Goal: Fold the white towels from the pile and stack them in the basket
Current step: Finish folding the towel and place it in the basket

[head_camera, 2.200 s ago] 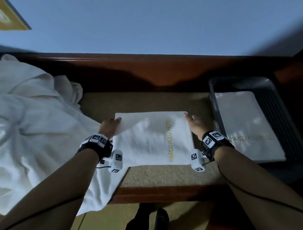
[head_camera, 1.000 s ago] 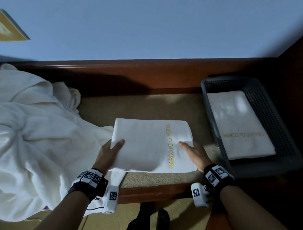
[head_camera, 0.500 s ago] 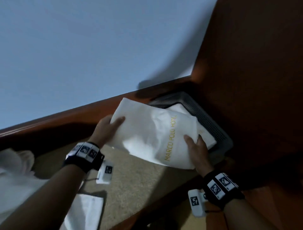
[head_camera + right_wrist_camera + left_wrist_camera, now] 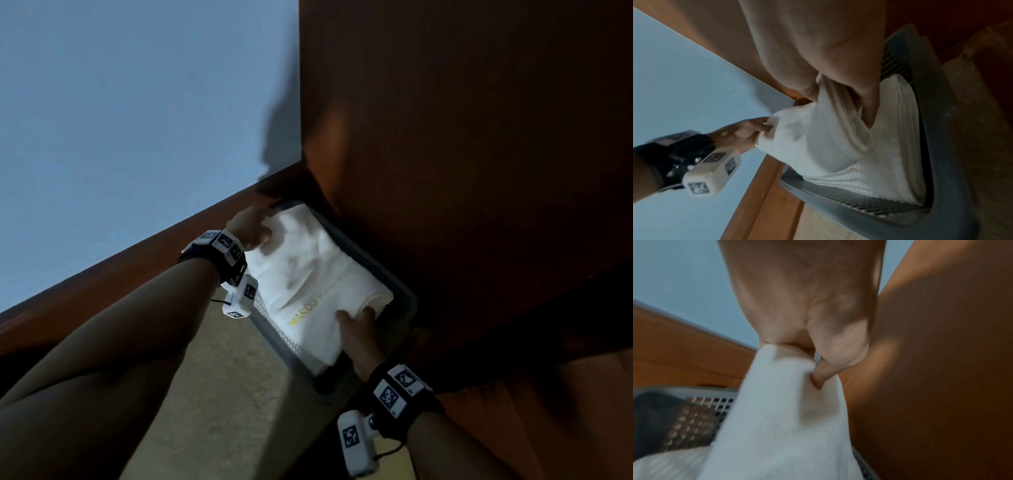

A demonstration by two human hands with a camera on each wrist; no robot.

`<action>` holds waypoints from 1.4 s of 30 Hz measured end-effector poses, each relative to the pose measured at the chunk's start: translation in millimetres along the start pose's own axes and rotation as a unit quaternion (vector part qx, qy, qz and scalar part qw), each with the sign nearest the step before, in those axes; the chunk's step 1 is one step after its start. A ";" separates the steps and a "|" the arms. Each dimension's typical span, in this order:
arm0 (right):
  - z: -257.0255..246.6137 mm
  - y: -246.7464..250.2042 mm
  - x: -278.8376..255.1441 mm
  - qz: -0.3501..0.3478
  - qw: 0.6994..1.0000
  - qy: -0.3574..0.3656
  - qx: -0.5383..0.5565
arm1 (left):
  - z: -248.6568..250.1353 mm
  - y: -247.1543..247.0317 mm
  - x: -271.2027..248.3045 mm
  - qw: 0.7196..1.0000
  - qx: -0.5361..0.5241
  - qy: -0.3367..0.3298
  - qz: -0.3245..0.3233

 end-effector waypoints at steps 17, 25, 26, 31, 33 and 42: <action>-39.2 72.1 71.1 -0.028 0.881 -0.038 -0.470 | -40.9 -82.5 42.1 0.993 0.101 0.058 0.020; -35.4 60.7 109.8 -0.051 0.837 -0.097 -0.536 | -64.4 -110.7 42.8 0.990 0.073 0.108 -0.048; -31.9 61.3 115.1 -0.070 0.852 -0.117 -0.506 | -67.0 -110.8 42.7 0.990 0.062 0.113 -0.048; -40.7 72.6 127.8 -0.115 0.830 -0.098 -0.537 | -69.1 -106.9 43.1 0.990 0.056 0.108 -0.070; -47.5 78.2 131.9 -0.121 0.822 -0.082 -0.550 | -67.5 -103.4 42.0 0.989 0.069 0.107 -0.073; -43.6 81.3 113.3 -0.066 0.784 -0.033 -0.617 | -64.4 -99.6 33.3 0.987 0.098 0.104 -0.075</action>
Point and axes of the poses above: each hand's wrist, its own x-axis towards the middle knuckle, its own y-axis out of the back of the hand, z = x × y, the point moved 1 cm from there along x, towards the middle knuckle, and after that the axes turned 14 degrees about -z, right-handed, at the moved point
